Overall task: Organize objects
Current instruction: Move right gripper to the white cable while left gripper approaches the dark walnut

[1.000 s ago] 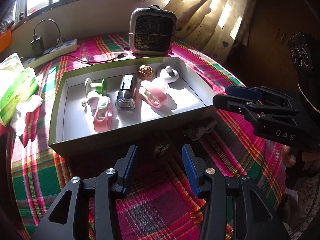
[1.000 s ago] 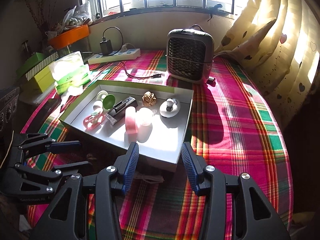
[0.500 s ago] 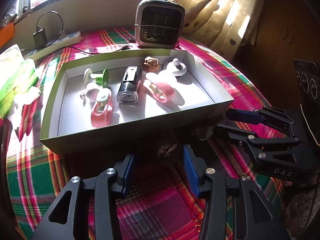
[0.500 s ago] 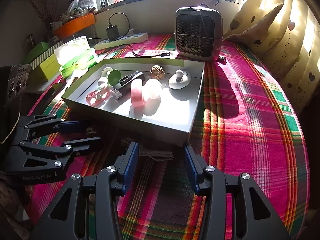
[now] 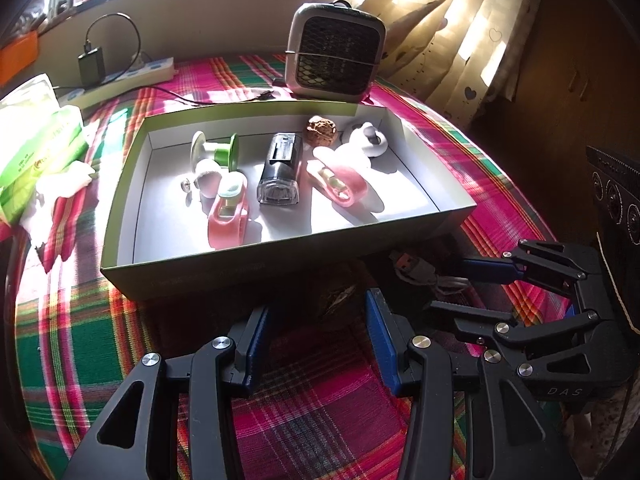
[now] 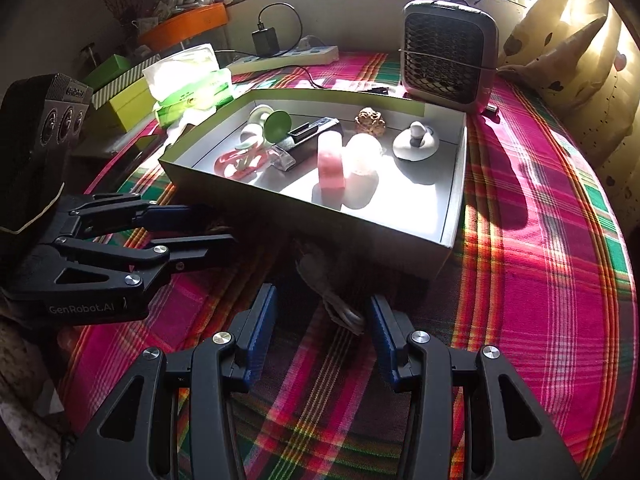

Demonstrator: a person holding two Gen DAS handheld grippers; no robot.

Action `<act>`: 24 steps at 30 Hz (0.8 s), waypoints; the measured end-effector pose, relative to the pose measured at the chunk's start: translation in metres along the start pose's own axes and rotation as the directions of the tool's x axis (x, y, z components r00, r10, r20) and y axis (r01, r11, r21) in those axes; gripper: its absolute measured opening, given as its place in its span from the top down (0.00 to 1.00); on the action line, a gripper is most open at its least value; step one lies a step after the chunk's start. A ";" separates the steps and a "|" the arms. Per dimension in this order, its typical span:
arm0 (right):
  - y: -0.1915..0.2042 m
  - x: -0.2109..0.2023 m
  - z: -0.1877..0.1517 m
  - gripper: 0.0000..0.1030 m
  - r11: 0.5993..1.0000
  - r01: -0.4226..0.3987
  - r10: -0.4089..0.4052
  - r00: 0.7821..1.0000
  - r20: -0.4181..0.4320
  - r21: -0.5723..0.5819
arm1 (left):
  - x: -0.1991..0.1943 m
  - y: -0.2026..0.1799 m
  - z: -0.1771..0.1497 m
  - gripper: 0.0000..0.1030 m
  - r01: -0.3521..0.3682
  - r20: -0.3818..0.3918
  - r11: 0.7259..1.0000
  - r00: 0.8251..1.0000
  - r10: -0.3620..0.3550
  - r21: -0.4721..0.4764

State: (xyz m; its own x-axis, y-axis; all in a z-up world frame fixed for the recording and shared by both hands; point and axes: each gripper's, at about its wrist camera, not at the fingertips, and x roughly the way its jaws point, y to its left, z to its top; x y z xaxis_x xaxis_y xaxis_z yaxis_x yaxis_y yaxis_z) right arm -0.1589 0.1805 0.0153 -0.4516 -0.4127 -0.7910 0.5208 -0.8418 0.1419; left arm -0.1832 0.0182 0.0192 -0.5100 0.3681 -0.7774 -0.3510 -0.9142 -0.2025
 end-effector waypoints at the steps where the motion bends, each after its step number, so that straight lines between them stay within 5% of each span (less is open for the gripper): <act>1: 0.003 0.000 -0.001 0.55 1.000 -0.010 0.010 1.000 -0.001 -0.011 | 0.000 0.001 0.000 0.58 0.001 0.001 1.000 1.000 -0.001 -0.003; 8: 0.012 0.003 0.000 0.55 0.999 -0.026 0.026 1.000 -0.004 -0.034 | 0.000 0.003 0.000 0.58 -0.008 0.001 1.000 1.000 0.008 -0.004; 24: 0.016 0.014 0.009 0.55 0.990 0.141 -0.140 0.990 0.030 -0.028 | 0.004 0.000 0.005 0.58 -0.041 -0.001 0.999 0.999 0.041 0.006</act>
State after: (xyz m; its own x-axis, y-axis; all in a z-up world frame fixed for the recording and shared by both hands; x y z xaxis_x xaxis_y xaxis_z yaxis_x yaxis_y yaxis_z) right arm -0.1633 0.1587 0.0120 -0.5419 -0.3007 -0.7848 0.4716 -0.8817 0.0122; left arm -0.1892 0.0209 0.0191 -0.5233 0.3305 -0.7854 -0.3346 -0.9274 -0.1672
